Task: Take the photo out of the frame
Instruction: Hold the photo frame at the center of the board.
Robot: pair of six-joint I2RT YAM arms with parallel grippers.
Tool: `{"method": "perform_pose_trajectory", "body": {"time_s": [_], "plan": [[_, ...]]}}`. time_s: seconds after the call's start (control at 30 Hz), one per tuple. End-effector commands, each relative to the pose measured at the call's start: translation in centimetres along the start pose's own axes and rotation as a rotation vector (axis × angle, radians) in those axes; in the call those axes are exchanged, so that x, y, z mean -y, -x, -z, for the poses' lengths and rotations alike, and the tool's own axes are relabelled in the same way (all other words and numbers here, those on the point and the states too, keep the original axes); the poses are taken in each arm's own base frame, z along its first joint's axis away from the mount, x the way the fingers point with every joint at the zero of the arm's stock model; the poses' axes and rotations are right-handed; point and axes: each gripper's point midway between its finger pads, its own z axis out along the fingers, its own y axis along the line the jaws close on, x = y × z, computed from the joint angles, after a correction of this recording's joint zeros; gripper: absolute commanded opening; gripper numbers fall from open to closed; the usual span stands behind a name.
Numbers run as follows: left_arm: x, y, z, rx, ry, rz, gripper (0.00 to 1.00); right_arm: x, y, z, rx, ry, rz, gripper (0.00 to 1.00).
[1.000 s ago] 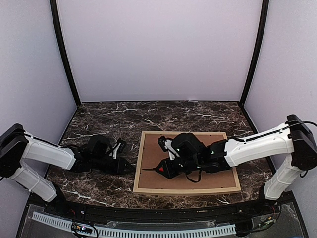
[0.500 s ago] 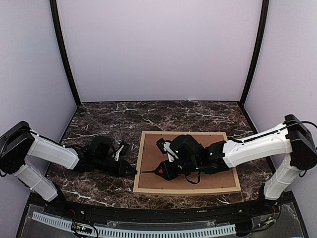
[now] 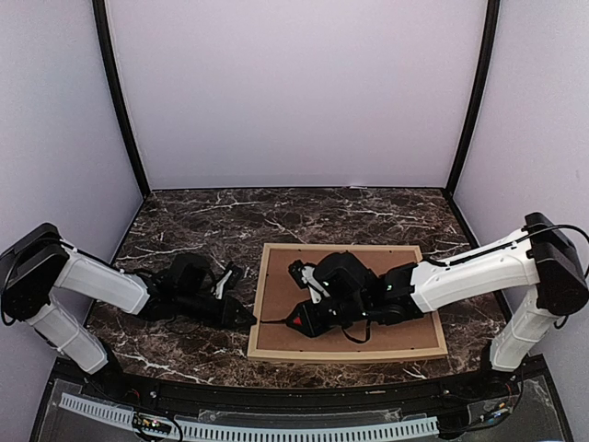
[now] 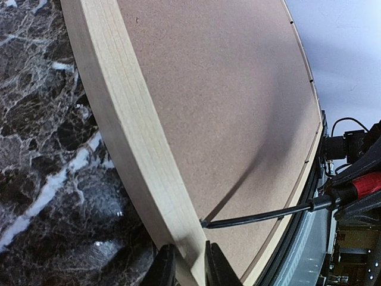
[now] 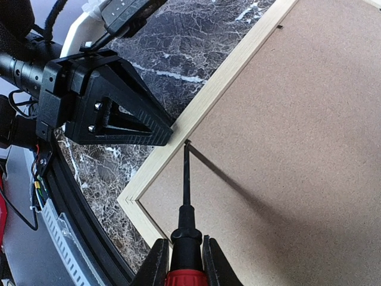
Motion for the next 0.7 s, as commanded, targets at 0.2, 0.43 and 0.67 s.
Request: {"method": "perform_pose_trajectory", "body": {"time_s": [0.2, 0.43, 0.67], "plan": [[0.09, 0.26, -0.42, -0.005, -0.013, -0.015, 0.18, -0.85, 0.92, -0.60, 0.026, 0.004, 0.018, 0.00], [-0.13, 0.34, -0.80, -0.007, -0.008, -0.008, 0.17, -0.61, 0.59, -0.64, 0.012, -0.006, 0.020, 0.00], [-0.20, 0.43, -1.08, -0.010, -0.010, -0.005, 0.16, -0.83, 0.96, -0.70, 0.020, -0.001, 0.025, 0.00]]}}
